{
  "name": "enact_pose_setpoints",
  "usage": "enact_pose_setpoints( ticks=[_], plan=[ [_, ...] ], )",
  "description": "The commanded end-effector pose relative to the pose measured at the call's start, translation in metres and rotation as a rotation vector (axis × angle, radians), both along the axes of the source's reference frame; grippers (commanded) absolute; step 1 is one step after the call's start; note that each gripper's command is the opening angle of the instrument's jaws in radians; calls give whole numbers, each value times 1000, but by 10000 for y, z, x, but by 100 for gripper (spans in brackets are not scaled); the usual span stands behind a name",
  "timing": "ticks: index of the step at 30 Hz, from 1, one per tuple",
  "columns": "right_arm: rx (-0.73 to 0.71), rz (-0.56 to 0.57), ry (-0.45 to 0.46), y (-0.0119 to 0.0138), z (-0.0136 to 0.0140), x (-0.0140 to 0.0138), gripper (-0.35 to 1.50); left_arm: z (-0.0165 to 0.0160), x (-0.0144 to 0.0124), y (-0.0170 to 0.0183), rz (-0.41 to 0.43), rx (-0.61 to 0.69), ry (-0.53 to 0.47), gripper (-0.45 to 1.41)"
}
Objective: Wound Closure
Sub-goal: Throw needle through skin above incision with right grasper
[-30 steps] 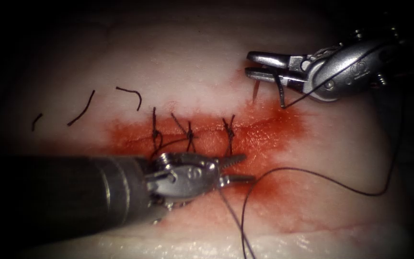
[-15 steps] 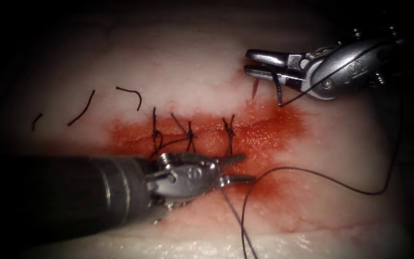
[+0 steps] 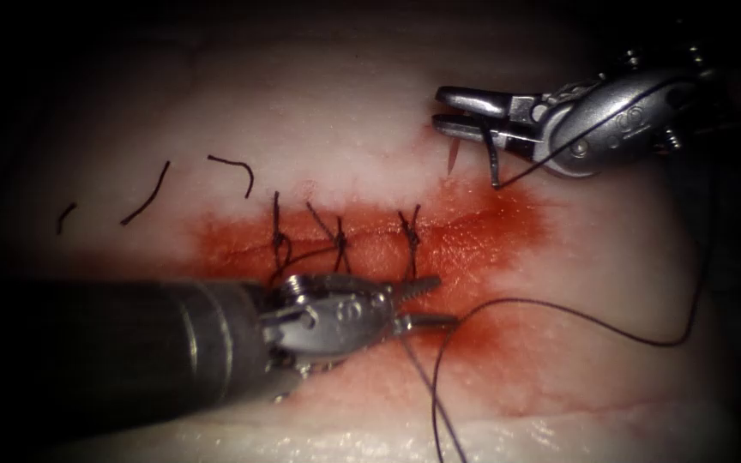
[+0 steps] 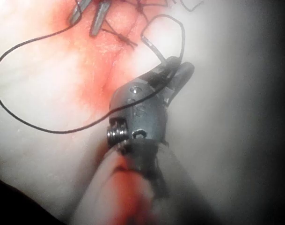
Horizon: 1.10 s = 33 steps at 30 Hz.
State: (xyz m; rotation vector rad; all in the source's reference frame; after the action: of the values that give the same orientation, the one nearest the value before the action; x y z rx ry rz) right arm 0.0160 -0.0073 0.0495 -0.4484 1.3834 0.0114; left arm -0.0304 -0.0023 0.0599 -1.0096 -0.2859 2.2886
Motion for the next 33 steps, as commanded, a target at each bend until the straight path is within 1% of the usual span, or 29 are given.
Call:
enact_pose_setpoints(
  ticks=[1,8,15,23,27,33],
  plan=[
    [-5,-5,-1,-4,10,7,-35,4,-5,-1,0,1,0,9],
    [-50,-28,-36,-28,25,5,-35,1,-6,-1,1,5,-3,9],
    [-79,-27,-45,-40,39,-3,-35,0,-2,-1,4,6,-6,9],
    [-101,-60,-78,-61,54,3,-35,-2,0,2,4,10,-8,10],
    [-88,-86,-77,-72,62,7,-35,-1,0,3,4,10,-8,10],
    [-66,-103,-91,-80,66,12,-35,-1,0,3,4,10,-8,14]
  ],
)
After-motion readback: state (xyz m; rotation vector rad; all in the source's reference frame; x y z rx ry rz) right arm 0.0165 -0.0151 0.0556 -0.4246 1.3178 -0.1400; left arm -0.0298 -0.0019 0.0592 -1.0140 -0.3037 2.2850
